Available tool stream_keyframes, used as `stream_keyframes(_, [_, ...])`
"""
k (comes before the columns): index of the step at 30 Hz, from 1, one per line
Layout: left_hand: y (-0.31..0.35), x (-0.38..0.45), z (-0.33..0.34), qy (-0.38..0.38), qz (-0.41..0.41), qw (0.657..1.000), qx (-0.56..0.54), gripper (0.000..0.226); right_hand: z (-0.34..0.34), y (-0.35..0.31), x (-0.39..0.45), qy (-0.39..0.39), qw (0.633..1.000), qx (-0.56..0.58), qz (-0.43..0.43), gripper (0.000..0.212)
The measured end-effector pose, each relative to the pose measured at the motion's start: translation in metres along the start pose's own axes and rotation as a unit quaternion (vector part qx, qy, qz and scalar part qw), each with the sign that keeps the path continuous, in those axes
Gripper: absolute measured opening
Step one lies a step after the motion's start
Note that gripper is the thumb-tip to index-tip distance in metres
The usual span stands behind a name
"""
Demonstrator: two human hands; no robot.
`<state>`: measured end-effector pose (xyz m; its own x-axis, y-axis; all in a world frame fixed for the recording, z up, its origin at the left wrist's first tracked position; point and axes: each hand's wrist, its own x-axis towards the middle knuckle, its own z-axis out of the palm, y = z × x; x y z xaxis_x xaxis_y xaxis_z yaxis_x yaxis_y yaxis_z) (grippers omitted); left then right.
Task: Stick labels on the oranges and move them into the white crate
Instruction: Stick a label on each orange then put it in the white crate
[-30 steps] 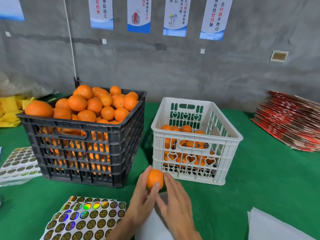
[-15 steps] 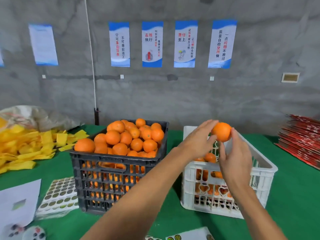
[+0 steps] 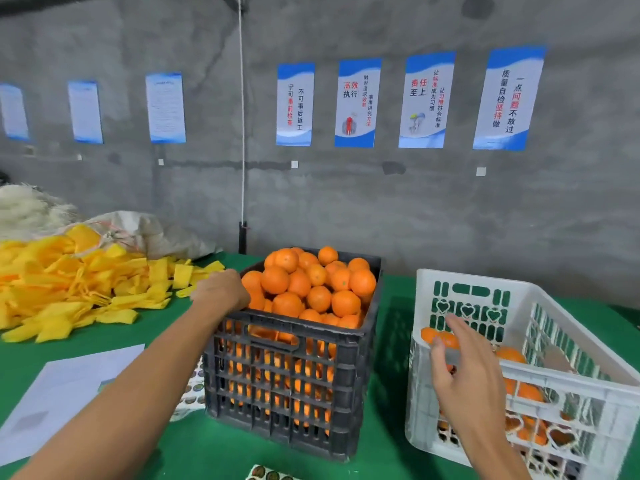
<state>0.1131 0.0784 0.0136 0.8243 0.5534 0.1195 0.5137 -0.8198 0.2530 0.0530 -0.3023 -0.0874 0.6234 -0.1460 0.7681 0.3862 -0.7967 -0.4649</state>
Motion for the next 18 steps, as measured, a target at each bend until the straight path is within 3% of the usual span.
stream_keyframes(4, [0.001, -0.017, 0.000, 0.082, 0.072, 0.993, -0.036, 0.030, 0.012, -0.016, -0.013, -0.016, 0.999, 0.041, -0.006, 0.043])
stream_keyframes(7, [0.021, -0.046, -0.001, 0.164, 0.174, 0.963, -0.122, 0.054, 0.012, -0.027, -0.020, -0.035, 0.997, 0.066, -0.027, 0.046])
stream_keyframes(11, [0.061, -0.136, 0.029, 0.217, 0.400, 0.822, -0.341, 0.070, 0.003, -0.034, -0.027, -0.057, 0.992, 0.082, -0.070, 0.050])
stream_keyframes(13, [0.079, -0.186, 0.065, 0.204, 0.479, 0.760, -0.390, 0.068, 0.000, -0.030, -0.039, -0.059, 0.988, 0.114, -0.091, 0.059])
stream_keyframes(15, [0.091, -0.221, 0.104, 0.175, 0.523, 0.725, -0.413, 0.065, -0.005, -0.015, -0.057, -0.079, 0.984, 0.146, -0.061, 0.076])
stream_keyframes(18, [0.101, -0.240, 0.154, 0.042, 0.490, 0.740, -0.459, 0.061, -0.018, 0.027, -0.084, -0.157, 0.985, 0.068, -0.036, 0.075])
